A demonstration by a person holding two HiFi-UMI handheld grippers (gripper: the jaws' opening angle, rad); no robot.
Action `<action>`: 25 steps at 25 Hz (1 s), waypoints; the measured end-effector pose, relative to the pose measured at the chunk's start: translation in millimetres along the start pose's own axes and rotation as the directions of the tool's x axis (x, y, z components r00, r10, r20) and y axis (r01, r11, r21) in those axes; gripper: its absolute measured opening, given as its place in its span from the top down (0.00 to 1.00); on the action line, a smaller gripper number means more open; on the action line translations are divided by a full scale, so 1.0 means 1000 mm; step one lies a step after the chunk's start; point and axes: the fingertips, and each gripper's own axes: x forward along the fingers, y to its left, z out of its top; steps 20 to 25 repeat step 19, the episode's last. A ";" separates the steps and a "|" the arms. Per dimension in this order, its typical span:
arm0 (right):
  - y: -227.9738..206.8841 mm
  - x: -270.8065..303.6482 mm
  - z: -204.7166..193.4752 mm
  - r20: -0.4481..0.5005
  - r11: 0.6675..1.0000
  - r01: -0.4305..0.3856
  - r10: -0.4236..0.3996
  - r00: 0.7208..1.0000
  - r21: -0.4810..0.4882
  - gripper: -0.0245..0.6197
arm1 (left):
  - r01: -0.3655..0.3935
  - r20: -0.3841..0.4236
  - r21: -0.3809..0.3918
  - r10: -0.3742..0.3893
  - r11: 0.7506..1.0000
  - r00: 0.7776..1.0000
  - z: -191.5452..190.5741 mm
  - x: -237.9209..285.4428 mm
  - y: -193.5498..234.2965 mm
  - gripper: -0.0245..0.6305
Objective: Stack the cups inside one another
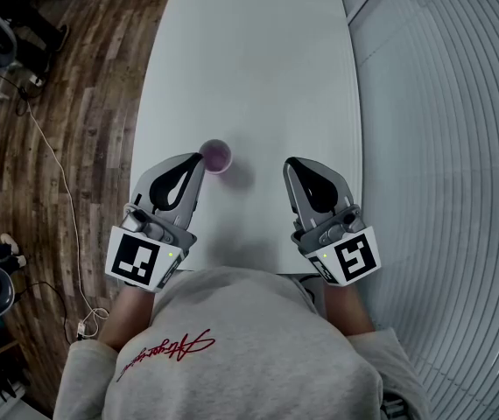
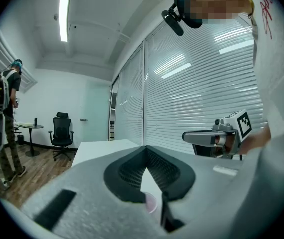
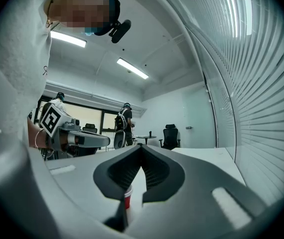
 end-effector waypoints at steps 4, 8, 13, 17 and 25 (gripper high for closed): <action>0.000 0.000 0.000 -0.003 1.000 0.006 -0.006 1.000 0.003 0.97 | -0.006 0.036 -0.014 0.006 1.000 0.999 0.008 0.001 -0.001 0.97; -0.002 0.000 -0.001 -0.005 1.000 0.010 -0.010 1.000 0.011 0.97 | -0.003 0.016 -0.007 0.003 1.000 1.000 0.003 0.001 -0.001 0.97; -0.002 -0.001 -0.001 -0.007 1.000 0.009 -0.009 1.000 0.014 0.97 | -0.005 -0.003 -0.002 0.005 1.000 1.000 -0.001 -0.001 -0.001 0.97; -0.002 0.000 -0.001 -0.008 1.000 0.009 -0.009 1.000 0.016 0.97 | -0.011 0.035 -0.012 0.011 1.000 0.999 0.008 0.001 -0.001 0.97; -0.002 0.001 -0.001 -0.009 1.000 0.010 -0.010 1.000 0.017 0.97 | -0.011 0.039 -0.011 0.011 1.000 0.999 0.008 0.002 0.000 0.97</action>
